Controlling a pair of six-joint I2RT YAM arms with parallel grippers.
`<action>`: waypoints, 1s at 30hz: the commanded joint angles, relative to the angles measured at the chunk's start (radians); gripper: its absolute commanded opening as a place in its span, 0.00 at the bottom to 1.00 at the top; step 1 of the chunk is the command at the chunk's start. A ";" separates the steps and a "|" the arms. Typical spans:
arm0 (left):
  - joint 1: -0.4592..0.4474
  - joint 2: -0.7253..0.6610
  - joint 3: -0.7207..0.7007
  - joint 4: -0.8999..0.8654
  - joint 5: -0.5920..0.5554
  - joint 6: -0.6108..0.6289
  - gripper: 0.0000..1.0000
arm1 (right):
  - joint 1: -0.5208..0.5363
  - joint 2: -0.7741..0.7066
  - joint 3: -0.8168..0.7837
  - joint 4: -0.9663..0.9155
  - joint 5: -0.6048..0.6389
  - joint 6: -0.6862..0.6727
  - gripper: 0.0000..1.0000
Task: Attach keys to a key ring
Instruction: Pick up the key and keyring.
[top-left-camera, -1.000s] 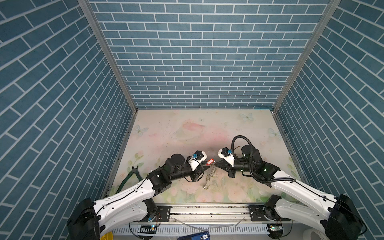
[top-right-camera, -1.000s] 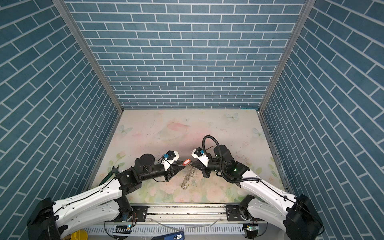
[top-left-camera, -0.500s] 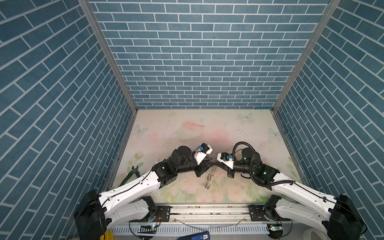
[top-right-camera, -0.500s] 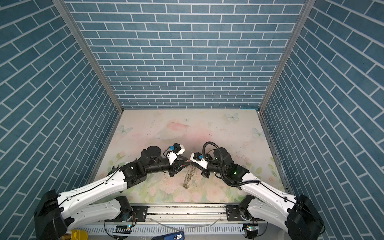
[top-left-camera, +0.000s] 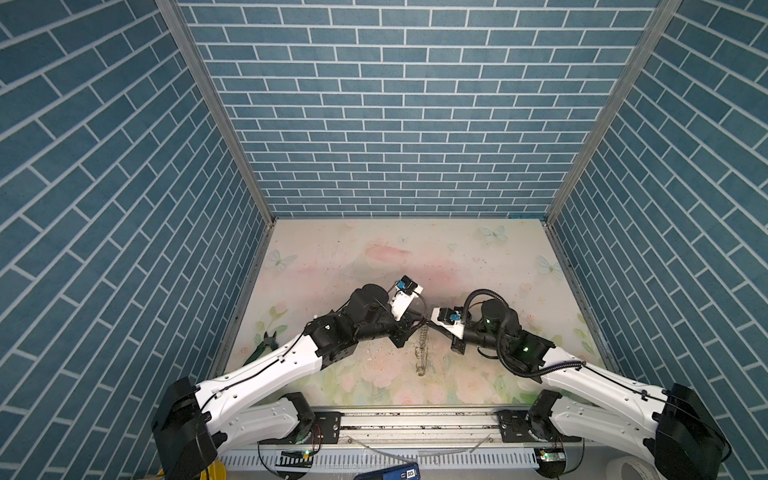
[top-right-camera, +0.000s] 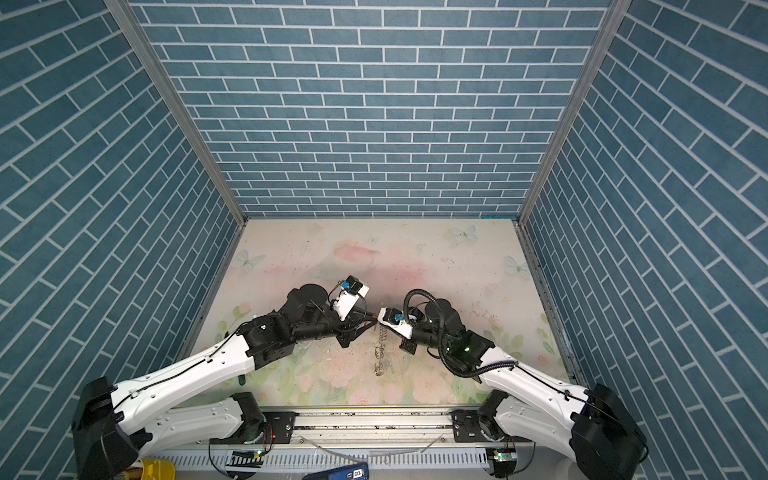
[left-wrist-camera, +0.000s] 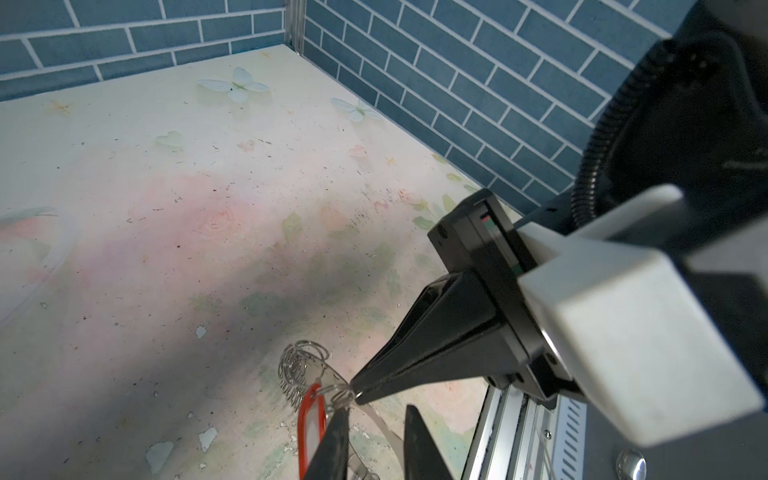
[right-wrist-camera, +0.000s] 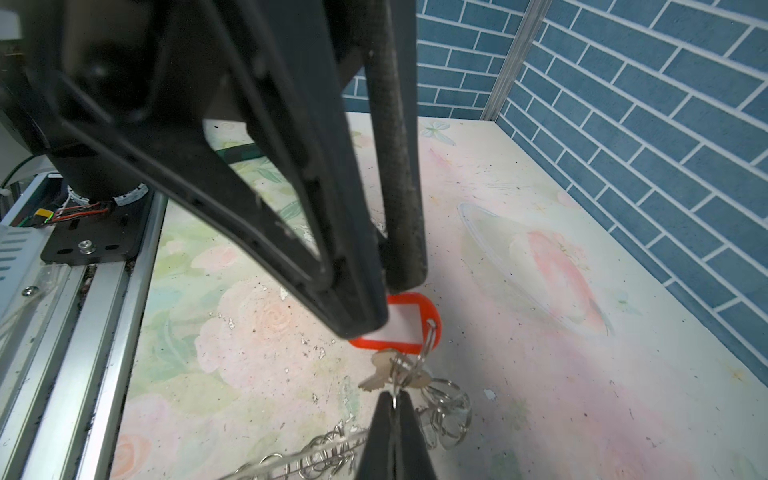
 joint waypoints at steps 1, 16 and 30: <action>-0.005 0.018 0.028 -0.056 -0.017 -0.070 0.24 | 0.014 0.012 -0.027 0.081 0.038 -0.047 0.00; -0.003 0.075 0.063 -0.091 -0.023 -0.069 0.28 | 0.031 0.020 -0.049 0.133 0.048 -0.048 0.00; -0.003 0.102 0.109 -0.178 -0.206 -0.142 0.21 | 0.054 0.032 -0.048 0.154 0.078 -0.067 0.00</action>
